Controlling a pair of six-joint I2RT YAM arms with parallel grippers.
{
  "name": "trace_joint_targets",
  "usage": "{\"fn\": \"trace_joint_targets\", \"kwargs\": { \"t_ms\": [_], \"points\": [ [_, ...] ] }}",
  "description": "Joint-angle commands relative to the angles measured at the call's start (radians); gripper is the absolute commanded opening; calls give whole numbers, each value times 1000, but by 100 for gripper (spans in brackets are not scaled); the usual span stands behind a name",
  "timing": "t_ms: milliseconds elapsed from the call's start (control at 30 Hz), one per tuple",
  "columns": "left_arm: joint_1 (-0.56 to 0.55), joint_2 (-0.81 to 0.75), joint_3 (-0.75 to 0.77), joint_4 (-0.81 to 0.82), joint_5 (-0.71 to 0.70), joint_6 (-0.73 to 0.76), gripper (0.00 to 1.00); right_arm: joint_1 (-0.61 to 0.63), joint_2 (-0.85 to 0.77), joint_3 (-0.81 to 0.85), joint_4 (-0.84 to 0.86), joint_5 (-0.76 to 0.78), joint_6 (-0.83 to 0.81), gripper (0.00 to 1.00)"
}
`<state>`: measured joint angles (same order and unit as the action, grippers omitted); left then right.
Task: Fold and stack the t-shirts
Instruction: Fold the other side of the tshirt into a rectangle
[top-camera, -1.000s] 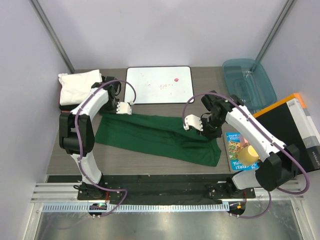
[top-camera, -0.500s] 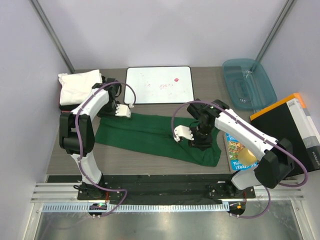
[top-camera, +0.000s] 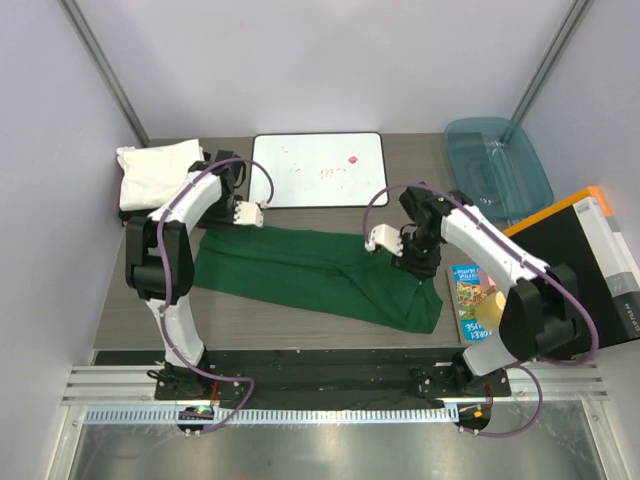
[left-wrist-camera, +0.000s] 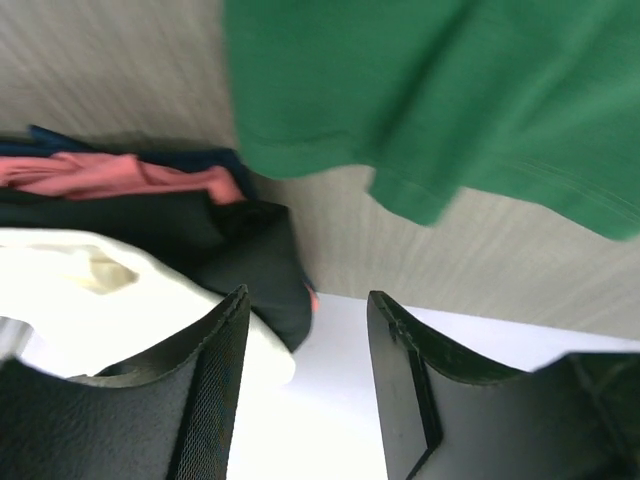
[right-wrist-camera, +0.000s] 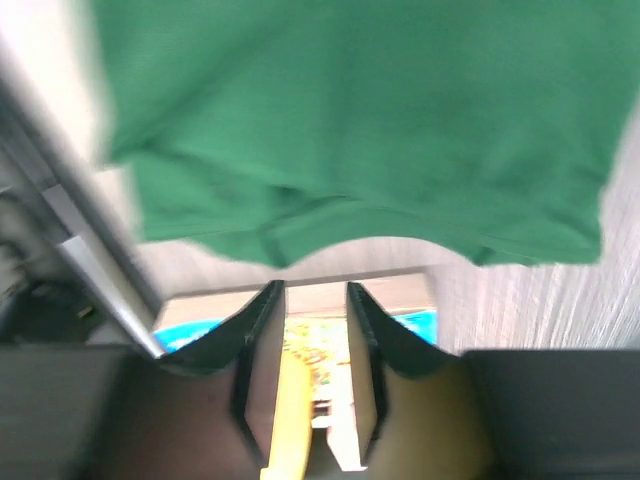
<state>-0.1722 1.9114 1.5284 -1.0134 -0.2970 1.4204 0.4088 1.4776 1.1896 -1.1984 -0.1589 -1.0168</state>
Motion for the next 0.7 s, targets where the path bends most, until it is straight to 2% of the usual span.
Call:
{"fn": "trace_joint_targets", "kwargs": {
  "t_ms": [0,33,67,100,133,167,667],
  "points": [
    [-12,47,64,39,-16,-17,52,-125,160,100,169,19,26,27],
    [-15,63,78,39,-11,-15,49,-139,185,123,178,15,33,22],
    [-16,69,87,39,-8,-15,39,-148,214,148,183,7,31,16],
    [-21,75,96,35,-4,-18,25,-154,252,189,184,6,29,7],
    [-23,83,116,29,2,-23,3,-159,271,206,181,-1,26,4],
    [-26,98,127,23,5,-29,0,-159,286,220,175,-5,20,3],
    [-49,117,191,-20,22,-32,1,-166,515,258,319,21,44,1]
  ]
}}
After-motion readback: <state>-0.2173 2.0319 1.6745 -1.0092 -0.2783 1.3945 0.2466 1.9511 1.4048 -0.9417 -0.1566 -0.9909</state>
